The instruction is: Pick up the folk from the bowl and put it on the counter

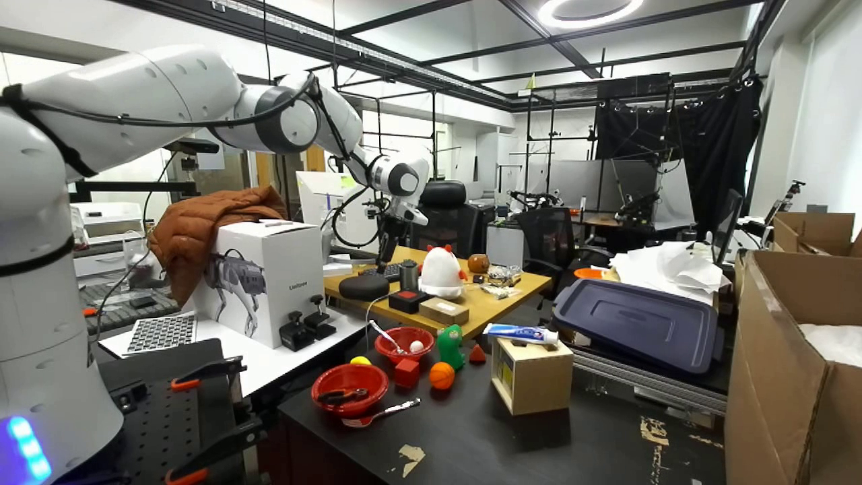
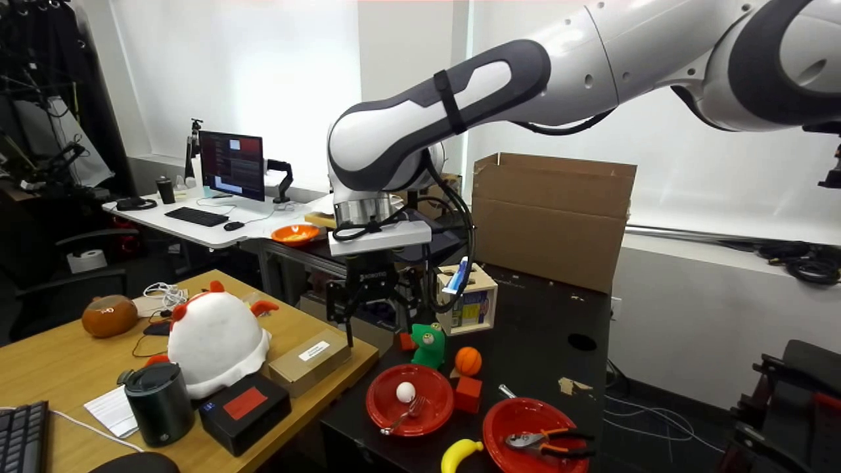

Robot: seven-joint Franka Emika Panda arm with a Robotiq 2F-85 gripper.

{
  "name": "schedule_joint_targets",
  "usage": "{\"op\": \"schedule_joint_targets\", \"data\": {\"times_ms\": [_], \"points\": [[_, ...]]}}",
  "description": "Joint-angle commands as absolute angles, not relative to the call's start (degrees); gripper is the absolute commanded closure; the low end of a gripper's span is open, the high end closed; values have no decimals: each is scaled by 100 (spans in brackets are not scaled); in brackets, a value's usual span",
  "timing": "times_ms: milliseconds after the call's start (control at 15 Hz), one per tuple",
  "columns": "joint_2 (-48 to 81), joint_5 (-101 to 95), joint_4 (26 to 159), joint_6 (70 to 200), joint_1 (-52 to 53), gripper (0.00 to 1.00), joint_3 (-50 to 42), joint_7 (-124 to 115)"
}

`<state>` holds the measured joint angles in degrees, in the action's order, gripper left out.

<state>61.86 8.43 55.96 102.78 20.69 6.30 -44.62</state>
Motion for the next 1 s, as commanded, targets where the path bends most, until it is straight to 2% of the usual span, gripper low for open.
{"op": "schedule_joint_targets", "data": {"times_ms": [0, 933], "points": [[6577, 904, 5074, 9932, 2184, 0, 571, -4879], [7817, 1483, 4460, 10072, 2063, 0, 815, -5495]]}}
